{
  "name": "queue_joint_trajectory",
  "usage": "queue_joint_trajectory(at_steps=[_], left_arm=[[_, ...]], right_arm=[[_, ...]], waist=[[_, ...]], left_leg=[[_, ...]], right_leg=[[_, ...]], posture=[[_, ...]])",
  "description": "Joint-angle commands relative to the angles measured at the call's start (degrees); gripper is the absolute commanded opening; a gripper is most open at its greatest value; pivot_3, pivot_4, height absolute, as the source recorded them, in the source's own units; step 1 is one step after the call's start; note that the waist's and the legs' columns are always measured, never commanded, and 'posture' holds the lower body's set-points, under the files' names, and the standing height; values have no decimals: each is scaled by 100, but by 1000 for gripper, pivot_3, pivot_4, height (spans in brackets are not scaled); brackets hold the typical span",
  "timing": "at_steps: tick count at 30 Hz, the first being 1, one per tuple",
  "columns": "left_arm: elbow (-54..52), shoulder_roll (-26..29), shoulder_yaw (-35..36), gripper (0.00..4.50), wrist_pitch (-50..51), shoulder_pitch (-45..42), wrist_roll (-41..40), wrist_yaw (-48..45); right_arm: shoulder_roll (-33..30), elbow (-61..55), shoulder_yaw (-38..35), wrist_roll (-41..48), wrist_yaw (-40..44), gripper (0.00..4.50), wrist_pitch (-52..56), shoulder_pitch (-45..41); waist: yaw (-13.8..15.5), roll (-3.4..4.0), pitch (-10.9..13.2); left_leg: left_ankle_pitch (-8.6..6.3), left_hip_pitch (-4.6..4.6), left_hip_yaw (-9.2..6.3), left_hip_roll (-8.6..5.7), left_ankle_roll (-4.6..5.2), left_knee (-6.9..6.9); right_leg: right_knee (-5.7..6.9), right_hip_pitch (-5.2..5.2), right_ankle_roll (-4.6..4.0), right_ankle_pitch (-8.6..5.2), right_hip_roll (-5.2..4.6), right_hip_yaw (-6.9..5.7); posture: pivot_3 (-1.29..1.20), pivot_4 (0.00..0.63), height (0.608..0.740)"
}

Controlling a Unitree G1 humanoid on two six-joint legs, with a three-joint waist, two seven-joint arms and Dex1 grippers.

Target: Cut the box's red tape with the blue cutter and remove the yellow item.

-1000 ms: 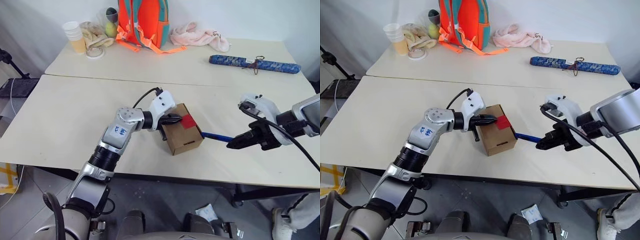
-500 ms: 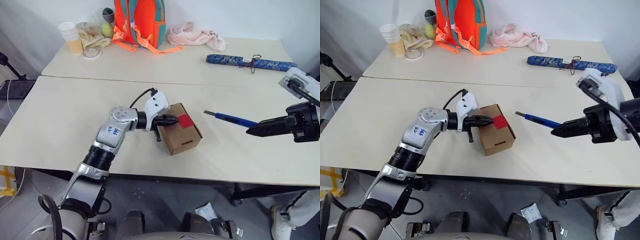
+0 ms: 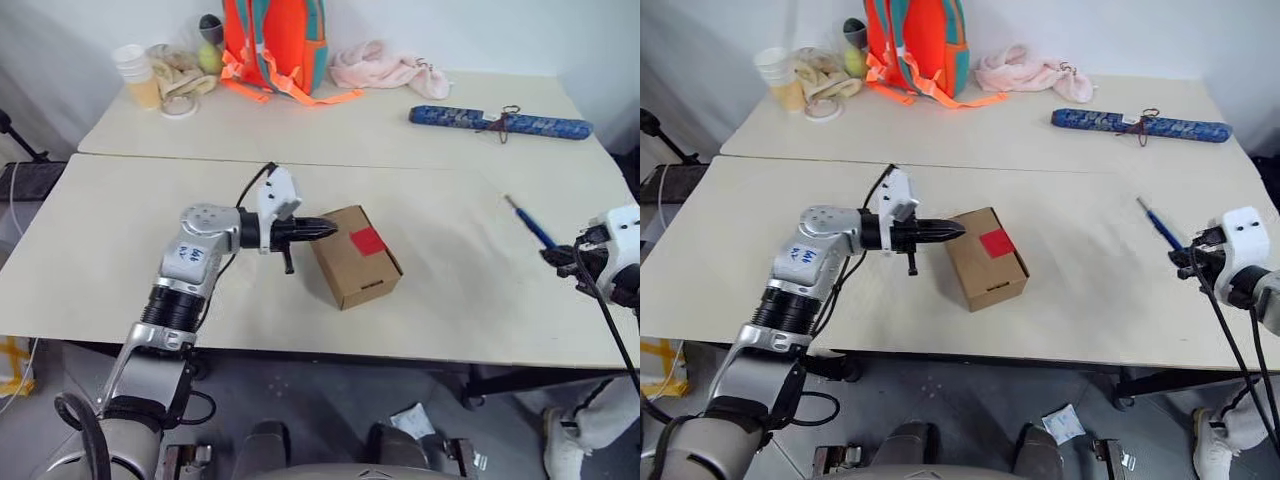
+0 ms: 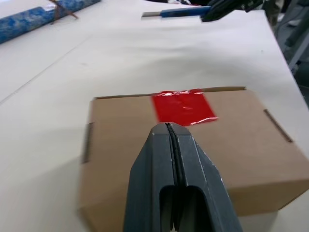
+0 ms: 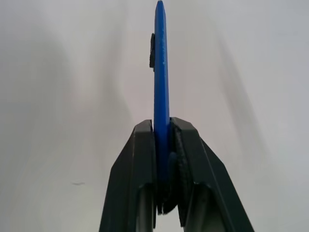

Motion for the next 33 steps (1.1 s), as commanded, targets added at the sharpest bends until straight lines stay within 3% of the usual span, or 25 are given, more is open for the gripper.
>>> queue_joint_trajectory(at_steps=[1, 9, 13, 16, 19, 22, 29, 30, 33], left_arm=[[-448, 299, 268, 0, 48, 303, -166, -28], [-1311, 808, 553, 0, 405, 1285, -351, 89], [-1756, 1002, 633, 0, 542, 1852, -421, 158], [-1960, 989, 661, 0, 659, 2110, -462, 303], [-2140, 753, 506, 0, 754, 2299, -412, 604], [-2175, 428, 304, 0, 828, 2289, -319, 912], [-1944, -24, -92, 0, 894, 2021, -185, 1218], [-1837, -95, -147, 0, 925, 1925, -121, 1299], [-1646, -174, -239, 0, 1013, 1759, -36, 1424]], right_arm=[[132, 307, -392, -386, 271, 489, -281, -87], [243, 332, -983, -810, 1630, 3070, -1249, 368], [1, -549, -1271, -565, 2678, 4458, -989, 746], [90, -1199, -1183, -322, 2827, 4458, -422, 562], [581, -1660, -287, -968, 2592, 3796, -501, -4], [1300, -1511, 540, -1901, 2160, 2711, -929, -548], [2555, -838, 1169, -2865, 1295, 224, -1154, -1348], [2732, -914, 1275, -2893, 1283, 38, -1081, -1410], [3005, -1255, 1422, -2820, 1452, 38, -788, -1428]], waist=[[-34, 1, -1], [-19, 2, -1], [11, 4, -1], [11, 4, 0], [-7, 2, -2], [-2, -1, -3], [7, 0, -3], [1, 0, -3], [-39, 0, -3]], left_leg=[[0, 3, 3, 0, 0, -3], [0, 4, 2, 1, 0, -1], [0, 8, 3, 2, 0, 1], [0, 10, 3, 6, 0, 7], [0, 16, 3, 13, 0, 11], [-1, 19, 3, 16, -2, 11], [-2, 9, 3, 13, -3, 11], [-1, 10, 3, 13, -4, 9], [-1, 16, 3, 15, -4, 7]], right_leg=[[1, 0, 0, 0, -1, 0], [1, 6, 0, 0, -1, 1], [-1, 10, 0, 0, -1, 3], [5, 12, -1, 0, 2, 3], [9, 15, -3, 2, 6, 5], [11, 15, -4, 2, 9, 5], [13, 10, -3, 2, 7, 1], [13, 10, -4, 2, 8, 1], [21, 10, -4, 2, 9, 2]], posture=[[0, 150, 740], [0, 150, 740], [0, 150, 740], [0, 150, 740], [0, 150, 740], [0, 150, 740], [0, 150, 740], [0, 150, 740], [0, 150, 740]])
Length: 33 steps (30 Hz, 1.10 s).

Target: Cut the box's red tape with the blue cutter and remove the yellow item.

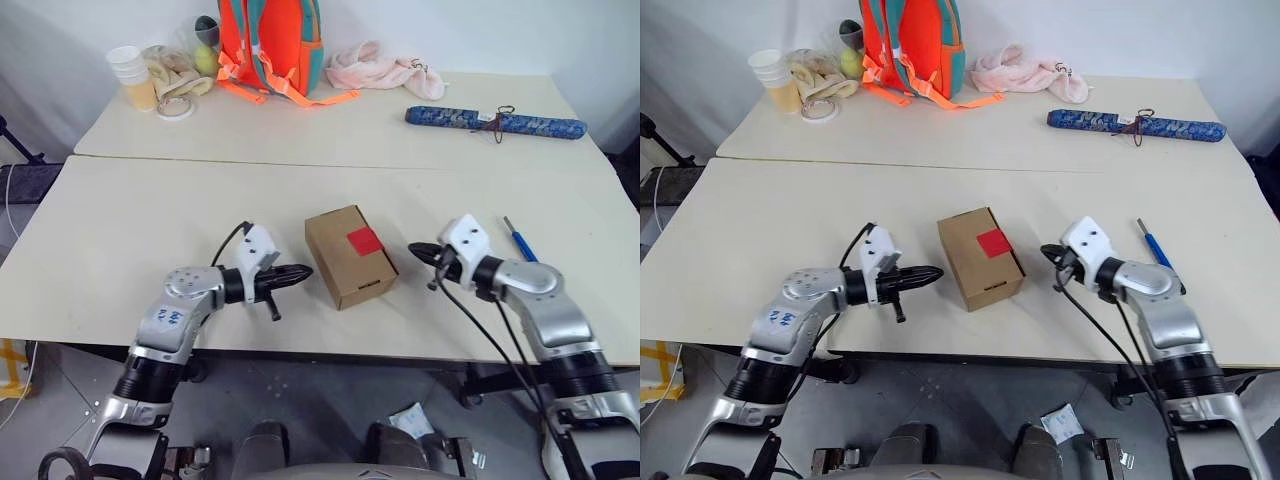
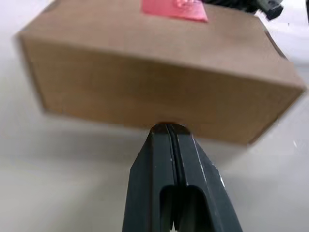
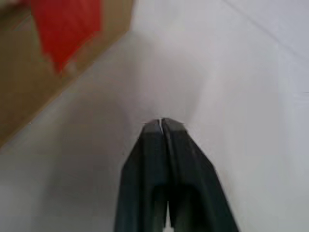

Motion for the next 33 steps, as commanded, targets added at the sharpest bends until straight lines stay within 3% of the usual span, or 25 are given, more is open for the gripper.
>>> queue_joint_trajectory(at_steps=[1, 9, 21, 26, 29, 33], left_arm=[[88, -6, -63, 0, 96, -161, 110, 135], [-285, 293, -179, 0, 440, 101, -14, -161], [-928, 658, -123, 0, 832, 475, -236, -440], [-965, 1217, 104, 0, 780, 474, -171, -642], [-930, 1841, 165, 0, 624, 413, -240, -1190], [-982, 2283, 289, 0, 817, -34, -794, -2030]], right_arm=[[116, -587, 146, 89, 189, 38, 308, 39], [-200, -2272, 463, 422, 834, 38, 1545, 592], [-230, -2711, 343, 391, 563, 38, 2136, 921], [-645, -3253, -143, 882, 715, 38, 2835, 1060], [-825, -3404, -675, 1335, 635, 587, 3505, 1021], [-878, -3519, -1351, 2214, 368, 1914, 5069, 570]], waist=[[-24, 0, 0], [-22, 1, -1], [-9, 1, -1], [0, 1, -1], [16, 1, -1], [35, 1, 0]], left_leg=[[0, 0, 0, 0, 0, 0], [0, 1, -1, 0, 0, -3], [-1, 3, 0, 1, 0, 0], [-1, 4, -1, 1, -1, -1], [-1, 4, 0, 1, -1, -2], [-3, 2, 1, 4, -4, -1]], right_leg=[[1, 0, 0, 0, 0, 0], [4, -1, 0, 0, 0, 0], [10, -1, -1, 0, -2, 2], [11, -2, -1, 0, -1, 2], [10, -3, -1, -1, -1, 2], [12, -5, -3, -2, 0, 3]], posture=[[0, 150, 740], [0, 150, 740], [0, 150, 740], [0, 150, 740], [0, 150, 740], [0, 150, 740]])
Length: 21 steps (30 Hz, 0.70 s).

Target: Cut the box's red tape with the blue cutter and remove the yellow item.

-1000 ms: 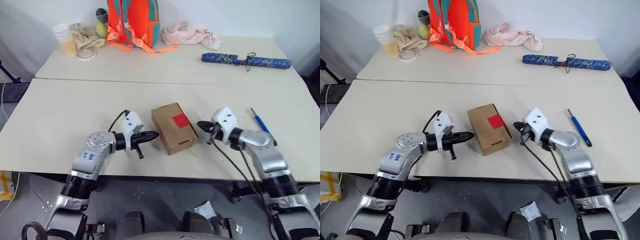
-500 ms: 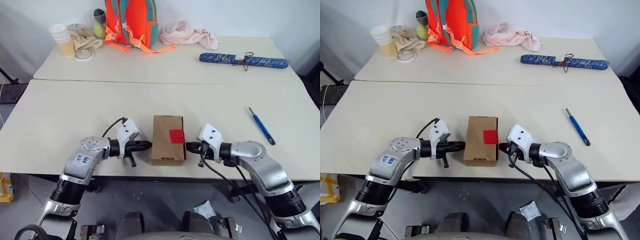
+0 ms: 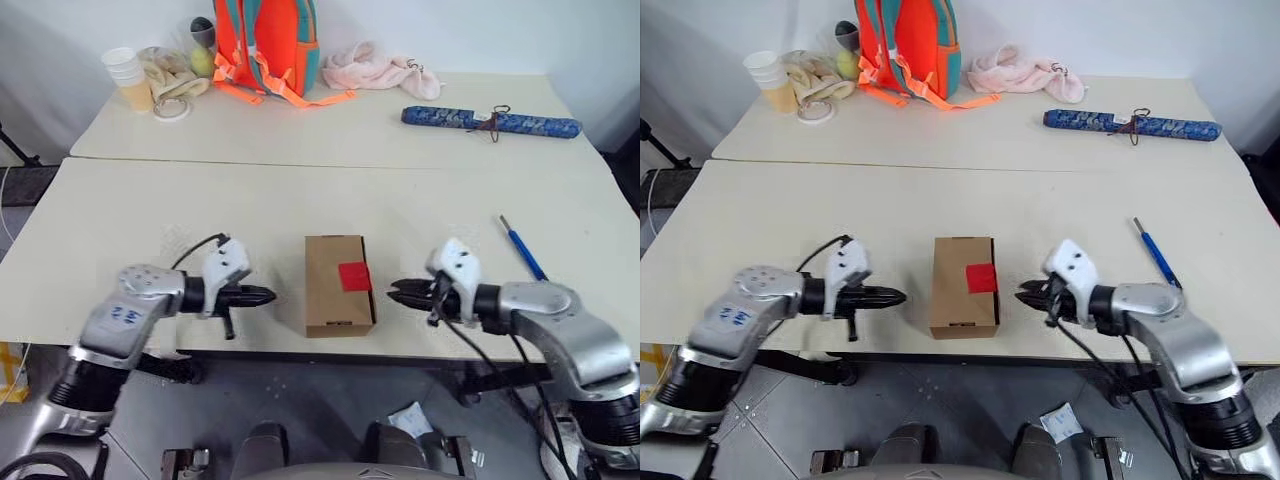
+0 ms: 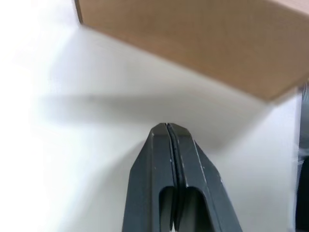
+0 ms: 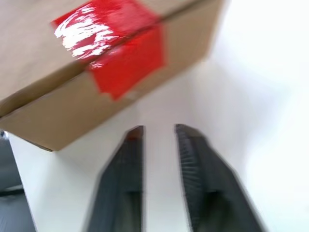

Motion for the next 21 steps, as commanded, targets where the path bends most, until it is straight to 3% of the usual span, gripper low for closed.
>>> queue_joint_trajectory(at_steps=[1, 7, 8, 14, 21], left_arm=[[-255, -1, 210, 0, 126, -527, -575, -491], [-102, -949, -178, 0, 301, -1506, -599, -18], [3, -1058, -333, 0, 215, -1557, -458, 36], [465, -1398, -924, 0, -286, -1695, 154, 223], [782, -1549, -1000, 0, -650, -1654, 393, 186]], right_arm=[[6, -346, -571, 864, -201, 2218, 1259, -401], [756, -380, -1117, 1831, -889, 4320, 3268, -1229], [883, -385, -1123, 1845, -1024, 4459, 3375, -1293], [1174, -329, -907, 1653, -1597, 4459, 3423, -1269], [1116, -67, -659, 1487, -1779, 4459, 3079, -1134]], waist=[[29, 0, 0], [22, -1, -1], [11, -1, -1], [-20, -1, -1], [10, -1, -1]], left_leg=[[0, 0, 1, 0, 0, 0], [0, -1, -2, -1, 1, 6], [0, 2, -2, -1, 1, 4], [0, 2, -1, 0, 1, -3], [0, -1, 0, 0, 1, 3]], right_leg=[[0, 0, 0, 0, -1, 1], [5, 6, 1, 1, 0, 0], [9, 5, 1, 1, 0, 0], [17, -7, 0, 0, 2, 0], [17, -6, 0, 0, 0, 1]], posture=[[0, 150, 740], [0, 150, 740], [0, 150, 740], [0, 150, 740], [0, 150, 740]])
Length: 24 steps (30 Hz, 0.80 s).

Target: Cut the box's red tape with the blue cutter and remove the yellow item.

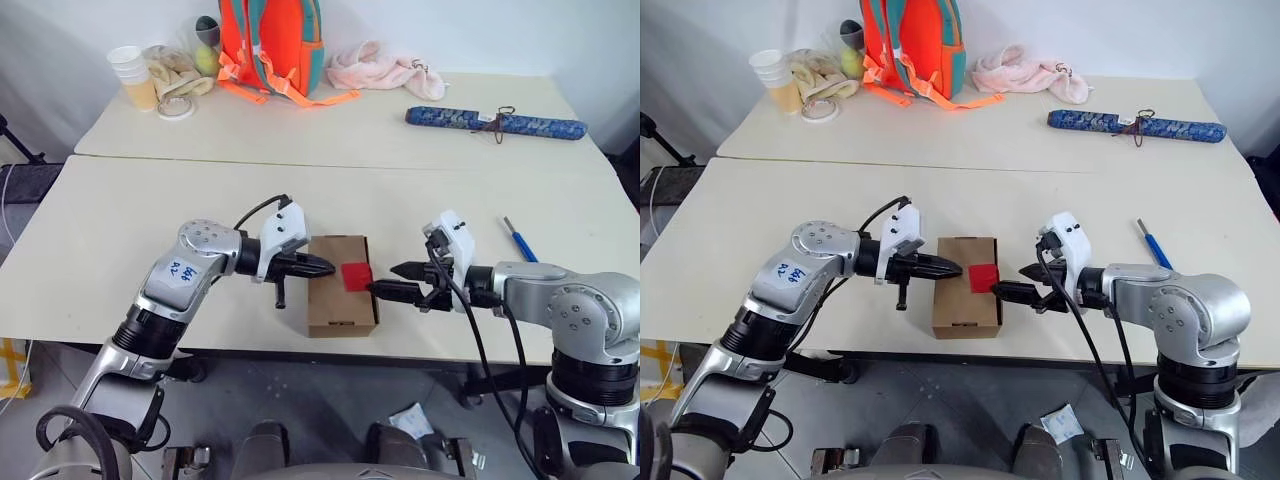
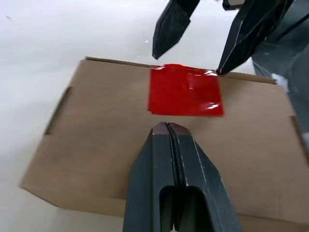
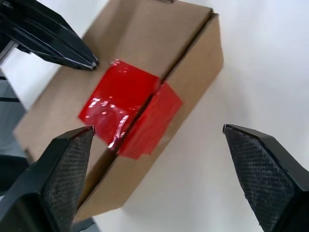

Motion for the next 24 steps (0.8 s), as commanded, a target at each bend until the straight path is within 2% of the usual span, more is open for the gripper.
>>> queue_joint_trajectory(at_steps=[1, 13, 24], left_arm=[[25, -6, -30, 0, -107, 7, 83, -53], [102, 67, -98, 0, -202, 331, 235, -76], [177, -14, -246, 0, -248, 419, 379, -2]], right_arm=[[-88, 46, 64, -43, -27, 4459, -239, 82], [-619, 309, 126, -84, 115, 4459, -566, 488], [-770, 277, 473, -235, -179, 4459, -582, 279]], waist=[[-6, 0, 0], [20, -7, -7], [12, -4, -11]], left_leg=[[0, 0, 0, 0, 0, 0], [0, 5, -1, 0, 0, 3], [0, 10, 0, 0, 0, 4]], right_leg=[[0, 0, 0, 0, 0, 0], [1, 9, 0, 0, -1, 0], [1, 12, 0, 0, -1, 1]], posture=[[0, 150, 740], [0, 150, 740], [0, 150, 740]])
